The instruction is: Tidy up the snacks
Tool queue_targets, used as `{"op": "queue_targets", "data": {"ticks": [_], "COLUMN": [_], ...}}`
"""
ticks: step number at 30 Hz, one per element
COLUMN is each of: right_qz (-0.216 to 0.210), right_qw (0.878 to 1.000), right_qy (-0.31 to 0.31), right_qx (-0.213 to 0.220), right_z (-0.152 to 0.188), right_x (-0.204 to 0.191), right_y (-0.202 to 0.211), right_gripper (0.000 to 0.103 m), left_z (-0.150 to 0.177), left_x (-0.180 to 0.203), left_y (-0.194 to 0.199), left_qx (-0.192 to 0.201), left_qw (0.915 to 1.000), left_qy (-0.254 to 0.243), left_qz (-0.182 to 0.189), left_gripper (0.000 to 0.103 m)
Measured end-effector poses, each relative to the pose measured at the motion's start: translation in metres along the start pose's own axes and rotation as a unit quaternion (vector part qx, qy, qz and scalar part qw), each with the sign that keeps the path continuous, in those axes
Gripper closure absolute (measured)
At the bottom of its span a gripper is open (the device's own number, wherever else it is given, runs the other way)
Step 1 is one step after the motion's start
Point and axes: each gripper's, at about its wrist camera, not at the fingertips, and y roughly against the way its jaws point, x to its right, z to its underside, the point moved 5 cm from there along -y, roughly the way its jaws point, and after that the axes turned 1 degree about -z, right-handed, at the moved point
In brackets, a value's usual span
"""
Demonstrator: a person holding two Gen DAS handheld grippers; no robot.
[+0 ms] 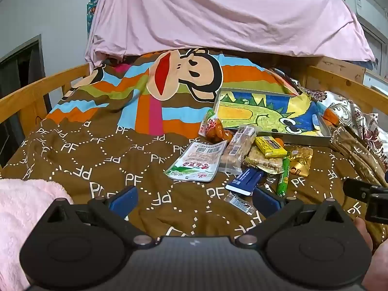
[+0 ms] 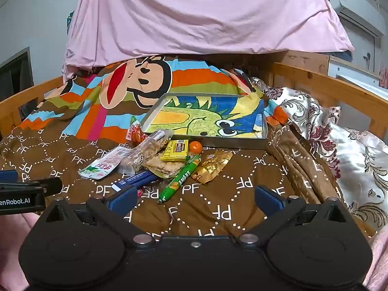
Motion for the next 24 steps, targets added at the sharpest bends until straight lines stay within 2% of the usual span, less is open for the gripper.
{"op": "queue_targets", "data": {"ticks": [24], "right_qz": [0.0], "right_qw": [1.0], "right_qy": [-0.001], "right_qx": [-0.002], "right_z": [-0.0001], "right_x": [-0.0006], "right_y": [-0.0006], "right_gripper": [0.001], "left_z": [0.0006], "left_x": [0.0], "left_y": [-0.0008], "left_qx": [-0.004], "left_qw": [1.0], "left_qy": [0.001], "left_qz": [0.001], "left_gripper": [0.001]}}
